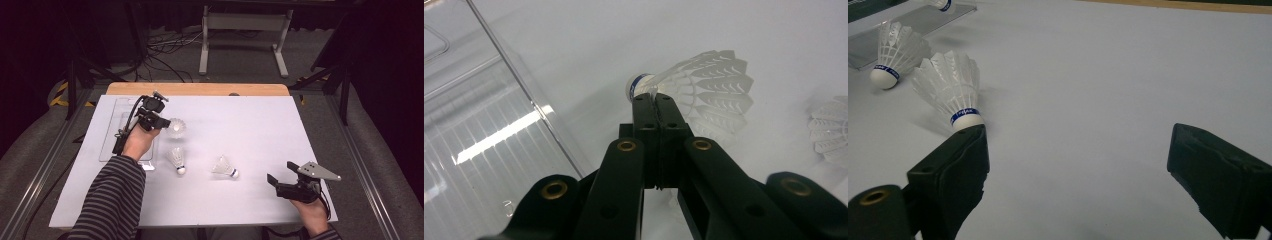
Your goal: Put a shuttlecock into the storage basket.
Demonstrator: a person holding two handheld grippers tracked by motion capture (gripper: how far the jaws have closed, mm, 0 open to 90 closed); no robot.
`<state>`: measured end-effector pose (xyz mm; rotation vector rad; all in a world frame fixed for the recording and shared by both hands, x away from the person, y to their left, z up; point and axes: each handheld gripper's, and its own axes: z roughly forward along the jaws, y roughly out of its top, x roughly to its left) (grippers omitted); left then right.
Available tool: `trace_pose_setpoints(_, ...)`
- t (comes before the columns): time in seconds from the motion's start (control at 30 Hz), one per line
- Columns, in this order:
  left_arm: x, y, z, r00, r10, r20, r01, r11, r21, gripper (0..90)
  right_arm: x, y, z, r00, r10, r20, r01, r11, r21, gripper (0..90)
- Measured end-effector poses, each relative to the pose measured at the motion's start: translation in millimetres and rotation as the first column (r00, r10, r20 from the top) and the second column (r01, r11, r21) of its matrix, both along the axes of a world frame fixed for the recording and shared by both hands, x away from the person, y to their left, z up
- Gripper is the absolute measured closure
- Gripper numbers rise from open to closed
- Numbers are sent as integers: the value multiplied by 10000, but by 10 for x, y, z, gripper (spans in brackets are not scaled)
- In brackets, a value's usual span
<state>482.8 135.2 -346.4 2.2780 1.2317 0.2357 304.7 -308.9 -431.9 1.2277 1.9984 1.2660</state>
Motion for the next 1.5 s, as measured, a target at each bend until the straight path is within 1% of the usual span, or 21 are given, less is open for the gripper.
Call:
trace_pose_setpoints(0.2,-47,103,55,10000,16,86,-15,9999,-143,900,0,-1,-1,10000,2,-16,-2,10000,-21,103)
trace_pose_setpoints(0.3,-61,153,74,9999,64,135,-61,9997,-257,900,-1,3,0,10000,10,-15,-10,10000,-84,104)
trace_pose_setpoints(0.33,-70,170,80,9999,104,123,-99,9993,-361,900,-1,2,0,10000,6,-5,-6,10000,-87,104)
trace_pose_setpoints(0.5,-98,233,109,9996,141,234,-128,9985,-525,900,-2,2,0,10000,-2,-7,2,10000,-88,105)
trace_pose_setpoints(0.53,-104,243,114,9997,130,202,-118,9983,-577,900,-2,2,0,10000,-1,-4,1,10000,-97,105)
trace_pose_setpoints(0.67,-123,280,135,9994,148,297,-130,9981,-600,900,-1,1,0,10000,-5,-9,5,10000,-89,105)
trace_pose_setpoints(0.7,-127,284,135,9994,171,289,-151,9975,-696,900,-1,1,1,10000,-4,-7,4,10000,-94,105)
trace_pose_setpoints(0.73,-137,293,139,9991,224,358,-199,9974,-692,900,-1,2,1,10000,-5,-5,4,10000,-95,105)
trace_pose_setpoints(0.77,-144,303,145,9993,200,321,-175,9971,-741,900,-2,2,1,10000,-4,-4,4,10000,-100,105)
trace_pose_setpoints(0.83,-155,326,156,9988,219,438,-186,9970,-749,900,-2,2,1,10000,-7,-4,7,9999,-100,105)
trace_pose_setpoints(0.87,-165,335,163,9989,249,385,-217,9963,-829,900,-2,2,0,10000,-4,-7,4,10000,-98,105)
trace_pose_setpoints(1.1,-211,424,199,9980,345,526,-295,9954,-915,900,-3,4,1,10000,-10,-8,10,9999,-106,106)
trace_pose_setpoints(1.27,-240,475,216,9973,449,574,-387,9936,-1061,899,-2,5,1,10000,11,-10,-11,9999,-100,106)
trace_pose_setpoints(1.43,-290,580,251,9952,658,728,-568,9913,-1188,900,-2,4,1,10000,2,-16,-2,9999,-106,106)
trace_pose_setpoints(1.47,-301,598,257,9950,709,709,-618,9906,-1223,899,-2,5,0,10000,4,-16,-4,9999,-104,106)
trace_pose_setpoints(1.5,-306,622,262,9950,683,726,-592,9909,-1207,899,-2,5,0,10000,5,-15,-5,9999,-107,106)
